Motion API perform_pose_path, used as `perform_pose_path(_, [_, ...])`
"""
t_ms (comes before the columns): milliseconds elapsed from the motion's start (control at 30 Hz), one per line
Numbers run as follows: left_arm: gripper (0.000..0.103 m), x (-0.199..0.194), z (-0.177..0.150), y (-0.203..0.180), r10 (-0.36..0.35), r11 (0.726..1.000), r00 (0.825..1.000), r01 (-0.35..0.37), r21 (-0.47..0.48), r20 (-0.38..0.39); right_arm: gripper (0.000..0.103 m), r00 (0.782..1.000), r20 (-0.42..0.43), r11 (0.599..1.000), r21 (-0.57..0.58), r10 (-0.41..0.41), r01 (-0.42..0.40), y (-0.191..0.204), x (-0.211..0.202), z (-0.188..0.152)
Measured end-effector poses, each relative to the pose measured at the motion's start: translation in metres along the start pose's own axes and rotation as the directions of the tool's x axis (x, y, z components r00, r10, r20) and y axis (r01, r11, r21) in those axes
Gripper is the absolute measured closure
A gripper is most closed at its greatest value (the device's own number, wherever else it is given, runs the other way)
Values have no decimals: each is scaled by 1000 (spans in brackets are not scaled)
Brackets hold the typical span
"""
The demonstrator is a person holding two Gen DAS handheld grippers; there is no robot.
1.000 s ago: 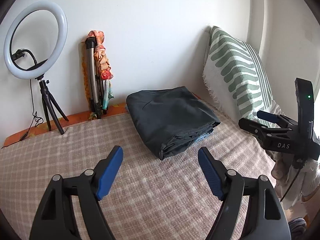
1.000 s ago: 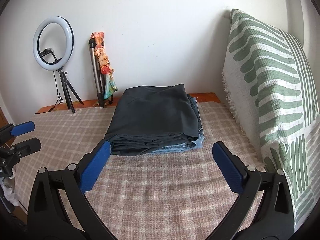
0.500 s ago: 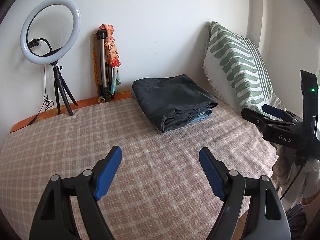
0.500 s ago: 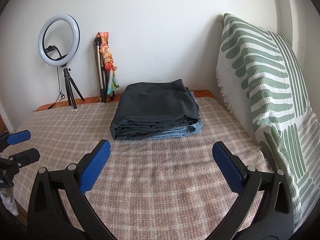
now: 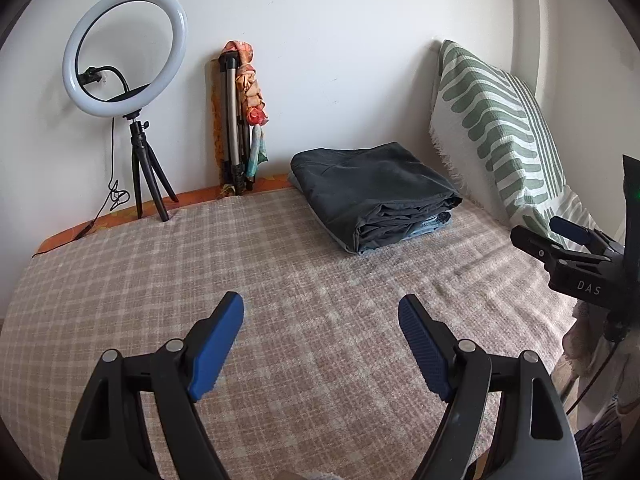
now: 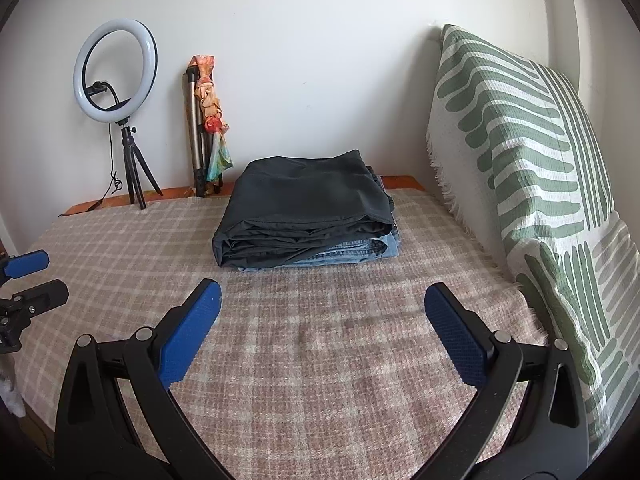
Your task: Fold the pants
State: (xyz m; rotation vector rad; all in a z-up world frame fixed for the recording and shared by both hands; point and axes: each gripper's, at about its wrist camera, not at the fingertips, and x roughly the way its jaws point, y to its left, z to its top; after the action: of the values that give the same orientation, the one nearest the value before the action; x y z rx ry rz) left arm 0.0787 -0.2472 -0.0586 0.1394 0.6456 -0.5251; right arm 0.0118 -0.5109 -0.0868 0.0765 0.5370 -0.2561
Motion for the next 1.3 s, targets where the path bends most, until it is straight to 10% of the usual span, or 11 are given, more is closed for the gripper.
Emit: perform_pose_path(1300, [25,0,0,1,35,999,999,-36,-12,-36,0,1000,-8,1000,4,-9,9,6,5,-2])
